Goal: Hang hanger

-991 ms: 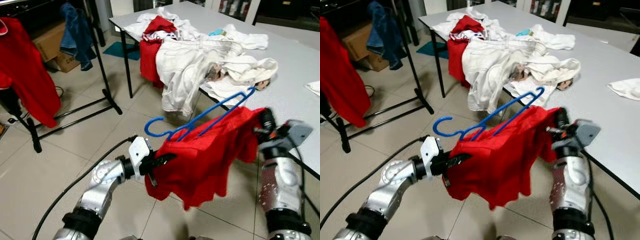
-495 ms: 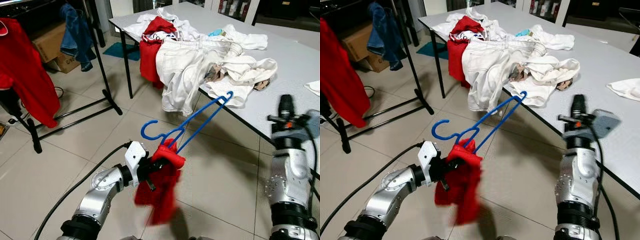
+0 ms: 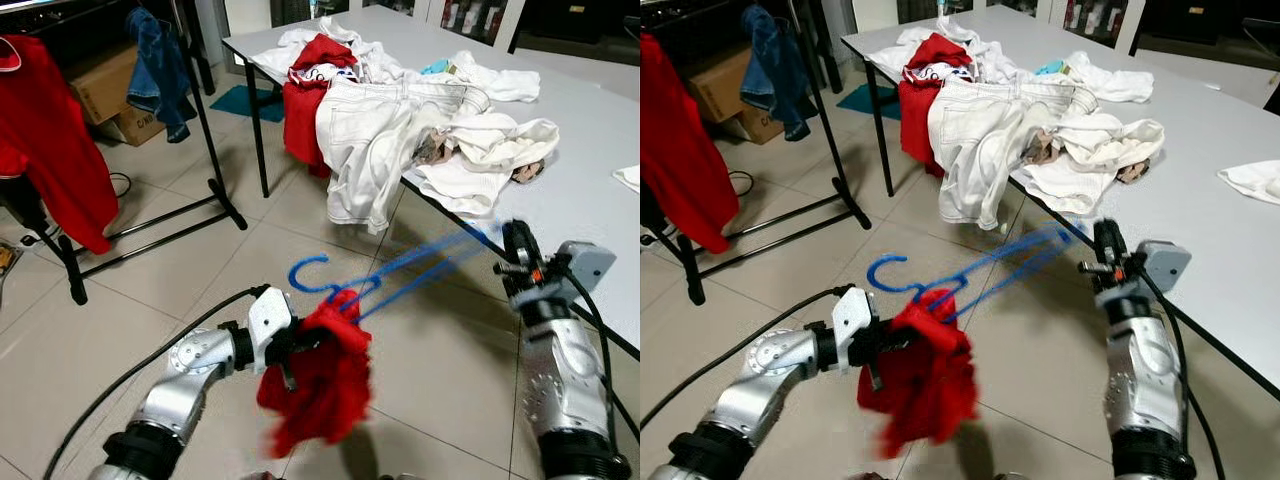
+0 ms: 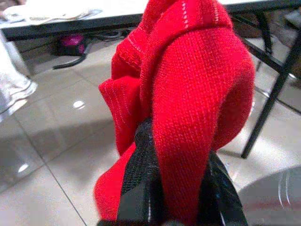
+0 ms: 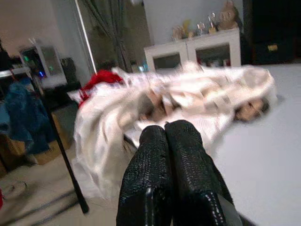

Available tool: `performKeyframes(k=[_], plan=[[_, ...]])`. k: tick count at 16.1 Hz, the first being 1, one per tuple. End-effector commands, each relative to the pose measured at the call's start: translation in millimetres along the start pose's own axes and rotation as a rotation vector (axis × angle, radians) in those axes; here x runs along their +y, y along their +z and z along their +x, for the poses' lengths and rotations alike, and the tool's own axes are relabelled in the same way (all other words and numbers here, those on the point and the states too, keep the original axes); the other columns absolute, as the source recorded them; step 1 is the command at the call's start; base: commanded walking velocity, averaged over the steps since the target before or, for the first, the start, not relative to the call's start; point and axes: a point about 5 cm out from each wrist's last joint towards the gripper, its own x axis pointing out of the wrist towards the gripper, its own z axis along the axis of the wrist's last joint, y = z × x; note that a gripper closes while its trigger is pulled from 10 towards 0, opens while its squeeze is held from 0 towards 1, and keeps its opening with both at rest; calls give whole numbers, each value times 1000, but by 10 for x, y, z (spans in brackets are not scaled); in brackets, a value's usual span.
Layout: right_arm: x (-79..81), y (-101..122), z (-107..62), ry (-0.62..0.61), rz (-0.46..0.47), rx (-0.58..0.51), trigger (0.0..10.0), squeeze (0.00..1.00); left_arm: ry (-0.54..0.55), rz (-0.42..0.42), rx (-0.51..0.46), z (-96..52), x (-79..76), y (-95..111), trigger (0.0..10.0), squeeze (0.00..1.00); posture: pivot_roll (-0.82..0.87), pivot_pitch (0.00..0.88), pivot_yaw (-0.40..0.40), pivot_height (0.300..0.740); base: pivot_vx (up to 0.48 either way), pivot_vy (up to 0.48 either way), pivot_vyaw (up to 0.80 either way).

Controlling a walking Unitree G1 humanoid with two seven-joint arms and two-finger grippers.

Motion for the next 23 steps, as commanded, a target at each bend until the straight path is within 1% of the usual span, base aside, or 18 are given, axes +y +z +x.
performKeyframes(k=[1,3,4,5,6,7,8,9,10,12,13,15,16,18,19,20,21,23], plan=[[-57,-102,-71,-3,-11,73,10000,682,-30,88,-37,2,85,198,10000,0,-140,0,50,740,0,0,0],[-151,-245,-178,6,-46,167,10000,1000,-71,140,-49,-65,163,341,10000,0,-125,0,38,740,0,0,0],[-181,-284,-205,-1,-61,193,10000,1000,-80,153,-49,-83,183,373,10000,0,-125,0,38,740,0,0,0],[-236,-360,-253,-14,-93,249,10000,1000,-93,180,-48,-113,216,426,10000,0,-118,0,33,740,0,0,0],[-284,-432,-308,-24,-141,302,10000,1000,-109,206,-44,-150,247,480,10000,0,-118,0,33,740,0,0,0],[-317,-513,-376,-30,-155,357,10000,588,-126,221,-42,-193,272,533,10000,0,-115,0,32,740,0,0,0],[-340,-600,-447,-33,-152,415,10000,0,-144,233,-41,-226,291,580,10000,0,-115,0,32,740,0,0,0],[-348,-635,-477,-33,-148,436,10000,0,-150,238,-40,-237,299,597,10000,0,-115,0,32,740,0,0,0],[-349,-805,-622,-6,-91,549,10000,0,-170,255,-33,-266,338,664,10000,0,-111,0,30,740,0,0,0],[-303,-956,-789,60,-38,648,10000,0,-179,273,-27,-291,389,722,10000,0,-111,0,30,740,0,0,0],[-287,-995,-843,79,-17,673,10000,12,-177,278,-26,-299,412,742,10000,0,-111,0,30,740,0,0,0],[-190,-1114,-1026,181,44,753,10000,12,-167,303,-36,-317,494,851,10000,0,-114,0,32,740,0,0,0],[-156,-1133,-1052,210,52,764,10000,12,-165,309,-40,-316,510,878,10000,0,-115,0,32,740,0,0,0],[-9,-1152,-1050,310,97,758,10000,4,-165,322,-53,-303,538,928,10000,0,-123,0,37,740,0,0,0],[157,-1135,-990,400,167,732,10000,4,-162,334,-64,-264,554,953,10000,0,-129,0,40,740,0,0,0],[220,-1130,-975,439,184,729,10000,12,-156,336,-71,-243,564,963,10000,0,-133,0,41,740,0,0,0],[369,-1138,-944,521,187,727,10000,0,-145,337,-89,-191,579,989,10000,0,-133,0,41,740,0,0,0],[492,-1172,-828,528,129,712,10000,0,-137,333,-117,-125,575,1022,10000,0,-132,0,41,740,0,0,0]])
